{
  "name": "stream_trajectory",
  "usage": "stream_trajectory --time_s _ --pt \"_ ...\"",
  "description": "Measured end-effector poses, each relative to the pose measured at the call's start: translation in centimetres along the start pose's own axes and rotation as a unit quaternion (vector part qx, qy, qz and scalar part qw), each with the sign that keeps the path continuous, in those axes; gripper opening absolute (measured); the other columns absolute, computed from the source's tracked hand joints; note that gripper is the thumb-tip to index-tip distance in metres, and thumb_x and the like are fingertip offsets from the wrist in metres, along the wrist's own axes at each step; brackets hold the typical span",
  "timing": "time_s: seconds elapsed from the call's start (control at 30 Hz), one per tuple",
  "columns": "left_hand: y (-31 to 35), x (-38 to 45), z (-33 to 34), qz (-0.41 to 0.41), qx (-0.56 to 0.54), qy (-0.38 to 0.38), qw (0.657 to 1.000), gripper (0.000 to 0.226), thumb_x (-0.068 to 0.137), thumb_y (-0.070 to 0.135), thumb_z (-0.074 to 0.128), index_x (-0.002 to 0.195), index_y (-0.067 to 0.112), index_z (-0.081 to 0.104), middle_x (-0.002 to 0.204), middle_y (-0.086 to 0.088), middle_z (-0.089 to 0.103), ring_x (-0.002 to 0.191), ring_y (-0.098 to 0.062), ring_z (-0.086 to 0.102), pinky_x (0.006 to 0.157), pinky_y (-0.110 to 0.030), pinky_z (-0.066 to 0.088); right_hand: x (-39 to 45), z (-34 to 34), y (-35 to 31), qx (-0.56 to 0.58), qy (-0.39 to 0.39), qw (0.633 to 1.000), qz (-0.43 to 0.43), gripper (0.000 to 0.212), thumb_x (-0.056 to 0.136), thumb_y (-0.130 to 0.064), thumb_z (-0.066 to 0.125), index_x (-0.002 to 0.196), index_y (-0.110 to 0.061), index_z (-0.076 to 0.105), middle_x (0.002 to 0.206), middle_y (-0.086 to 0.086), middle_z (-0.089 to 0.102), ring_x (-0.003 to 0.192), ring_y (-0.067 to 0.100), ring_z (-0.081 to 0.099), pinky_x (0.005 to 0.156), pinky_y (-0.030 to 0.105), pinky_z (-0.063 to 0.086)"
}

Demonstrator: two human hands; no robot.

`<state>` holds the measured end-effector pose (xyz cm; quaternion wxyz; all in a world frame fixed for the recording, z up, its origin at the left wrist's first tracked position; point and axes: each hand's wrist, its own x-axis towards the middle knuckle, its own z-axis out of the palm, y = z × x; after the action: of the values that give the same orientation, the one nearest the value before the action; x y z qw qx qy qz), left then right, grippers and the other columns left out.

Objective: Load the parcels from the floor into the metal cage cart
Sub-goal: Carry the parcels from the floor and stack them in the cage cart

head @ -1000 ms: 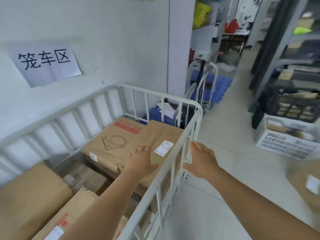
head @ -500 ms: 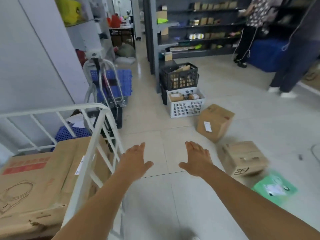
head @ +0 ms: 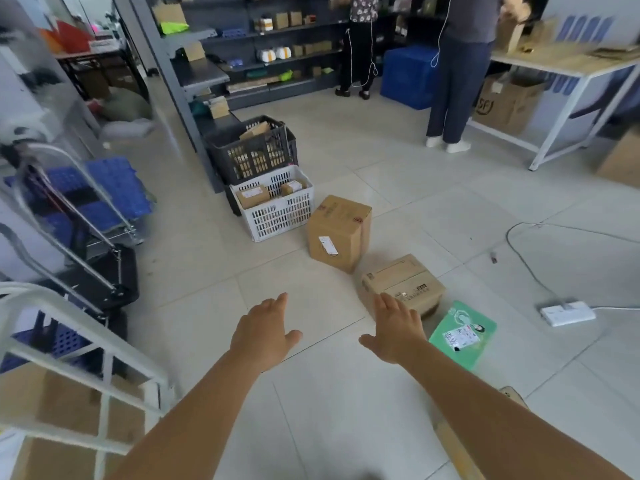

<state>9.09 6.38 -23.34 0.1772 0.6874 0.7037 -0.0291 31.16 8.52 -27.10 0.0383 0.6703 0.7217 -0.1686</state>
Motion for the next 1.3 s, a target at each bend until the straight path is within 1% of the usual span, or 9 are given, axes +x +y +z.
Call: stream_trajectory --time_s 0.2,0.37,0.53,0.7,0.8,1.0,1.13,1.3 --pt "4.3 7.7 -0.4 -0.003 0.019 -0.01 1.0 0.076 0.093 0.048 0.048 0.153 0.017 0.012 0.148 -0.005 0.036 0.134 -0.024 0.037 0.107 -0.037 0.035 5.9 -2.9 5.8 0.004 -0.005 1.0 0.03 0.082 0.09 -0.051 0.057 0.152 -0.016 0.017 0.156 0.001 0.023 0.143 0.023 0.025 0.114 0.04 0.024" --pt "5.6 13.4 -0.9 -0.011 0.031 -0.03 0.999 0.076 0.094 0.048 0.047 0.153 0.017 0.012 0.148 -0.008 0.036 0.134 -0.027 0.037 0.107 -0.038 0.035 11.1 -4.7 7.9 0.014 -0.015 0.999 0.044 0.082 0.091 -0.05 0.057 0.152 -0.015 0.015 0.157 0.001 0.021 0.144 0.022 0.023 0.113 0.039 0.026" --pt "4.8 19.9 -1.5 -0.015 0.034 -0.039 0.999 0.075 0.094 0.048 0.046 0.153 0.017 0.012 0.148 -0.008 0.036 0.134 -0.027 0.037 0.107 -0.039 0.036 17.4 -5.5 7.7 0.039 -0.021 0.997 0.058 0.083 0.09 -0.049 0.058 0.152 -0.016 0.014 0.158 0.0 0.019 0.144 0.022 0.022 0.112 0.039 0.025" --pt "2.8 28.2 -2.9 -0.002 0.028 -0.041 0.999 0.075 0.095 0.05 0.045 0.154 0.017 0.011 0.152 -0.008 0.033 0.137 -0.027 0.035 0.109 -0.038 0.034 25.1 -6.3 6.6 0.061 -0.024 0.995 0.077 0.084 0.091 -0.048 0.057 0.154 -0.016 0.011 0.16 0.001 0.015 0.146 0.023 0.019 0.115 0.04 0.022" --pt "1.6 33.8 -4.7 0.006 0.015 -0.04 0.999 0.076 0.095 0.05 0.046 0.154 0.018 0.011 0.153 -0.007 0.032 0.138 -0.026 0.034 0.11 -0.038 0.033 29.6 -7.3 6.0 0.083 -0.02 0.99 0.108 0.081 0.092 -0.045 0.057 0.153 -0.016 0.013 0.16 0.001 0.016 0.145 0.023 0.021 0.115 0.039 0.025" --pt "-0.6 43.2 -7.8 0.003 -0.011 -0.042 0.999 0.075 0.094 0.047 0.048 0.153 0.018 0.013 0.151 -0.009 0.034 0.136 -0.027 0.037 0.109 -0.04 0.035 37.7 -8.1 4.5 0.132 -0.024 0.981 0.141 0.084 0.091 -0.044 0.058 0.154 -0.014 0.012 0.16 0.004 0.018 0.144 0.026 0.024 0.114 0.042 0.028" --pt "-0.5 48.5 -8.1 0.01 -0.016 -0.06 0.998 0.075 0.094 0.046 0.05 0.154 0.018 0.013 0.152 -0.008 0.034 0.137 -0.026 0.036 0.108 -0.038 0.035 42.2 -7.8 4.6 0.147 -0.038 0.975 0.164 0.084 0.092 -0.046 0.058 0.154 -0.014 0.012 0.159 0.004 0.019 0.145 0.026 0.024 0.113 0.04 0.028" --pt "0.9 56.3 -8.0 0.029 -0.017 -0.084 0.996 0.075 0.095 0.045 0.049 0.153 0.019 0.011 0.152 -0.007 0.032 0.137 -0.026 0.034 0.108 -0.039 0.033 50.0 -7.1 6.2 0.175 -0.055 0.965 0.188 0.087 0.092 -0.048 0.057 0.155 -0.013 0.009 0.161 0.007 0.017 0.145 0.028 0.024 0.115 0.04 0.027"
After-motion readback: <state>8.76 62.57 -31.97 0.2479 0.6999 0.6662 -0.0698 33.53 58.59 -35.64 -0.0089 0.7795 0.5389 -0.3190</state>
